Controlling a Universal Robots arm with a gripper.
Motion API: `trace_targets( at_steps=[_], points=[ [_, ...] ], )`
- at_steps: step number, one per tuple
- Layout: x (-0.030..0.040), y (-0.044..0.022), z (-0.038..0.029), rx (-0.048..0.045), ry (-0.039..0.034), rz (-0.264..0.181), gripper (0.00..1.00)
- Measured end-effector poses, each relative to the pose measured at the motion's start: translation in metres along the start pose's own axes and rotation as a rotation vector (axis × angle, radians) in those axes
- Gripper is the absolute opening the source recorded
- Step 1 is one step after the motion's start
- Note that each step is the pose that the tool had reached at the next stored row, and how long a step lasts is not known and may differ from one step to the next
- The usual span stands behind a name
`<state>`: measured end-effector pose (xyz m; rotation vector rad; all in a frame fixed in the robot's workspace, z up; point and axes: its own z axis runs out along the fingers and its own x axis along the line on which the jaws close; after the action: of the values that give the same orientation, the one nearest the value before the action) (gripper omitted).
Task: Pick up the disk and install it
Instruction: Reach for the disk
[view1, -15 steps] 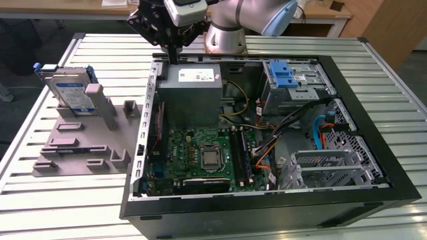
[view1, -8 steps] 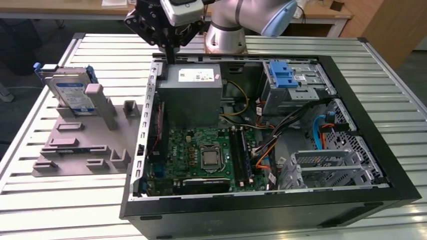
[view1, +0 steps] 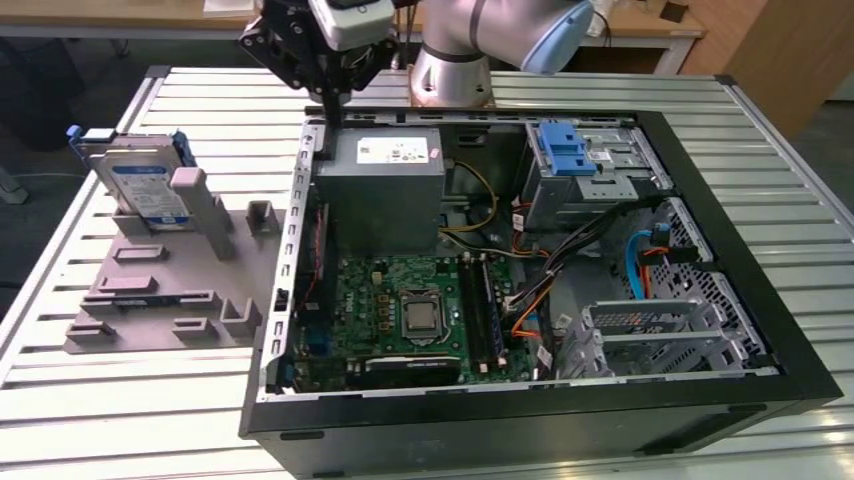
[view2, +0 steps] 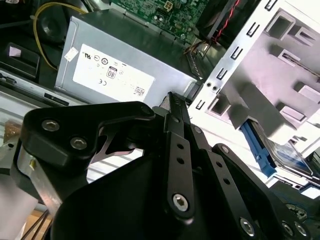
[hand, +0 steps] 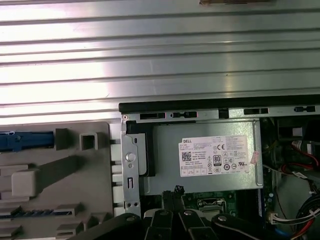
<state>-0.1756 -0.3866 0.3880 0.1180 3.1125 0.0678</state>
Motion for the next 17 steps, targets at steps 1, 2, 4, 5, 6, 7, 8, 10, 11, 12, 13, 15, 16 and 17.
trace_targets(
  at_steps=[1,2,4,5,6,7,8,10,11,12,13,15,16,17],
  points=[
    [0.0012,0.0005,0.0001,0.0,0.0001,0.0,0.11],
    [0.0025,0.0012,0.0001,0.0001,0.0006,0.0,0.11],
    [0.0058,0.003,0.0003,0.0002,0.0017,0.0,0.11],
    [0.008,0.0039,0.0004,0.0002,0.0022,0.0,0.11],
    [0.0101,0.0049,0.0006,0.0002,0.0028,0.0,0.11],
    [0.0119,0.0055,0.0007,0.0004,0.0041,0.0,0.11],
    [0.013,0.0057,0.0007,0.0007,0.0055,0.0,0.11],
    [0.0131,0.0057,0.0008,0.0006,0.0054,0.0,0.11],
    [0.0131,0.0057,0.0008,0.0006,0.0054,0.0,0.11],
    [0.0131,0.0057,0.0008,0.0006,0.0055,0.0,0.11],
    [0.0132,0.0057,0.0009,0.0005,0.0053,0.0,0.11],
    [0.0152,0.0056,0.0009,0.0004,0.0052,0.0,0.11],
    [0.0166,0.0056,0.0009,0.0005,0.0053,0.0,0.11],
    [0.018,0.0056,0.0008,0.0005,0.0054,0.0,0.11]
  ],
)
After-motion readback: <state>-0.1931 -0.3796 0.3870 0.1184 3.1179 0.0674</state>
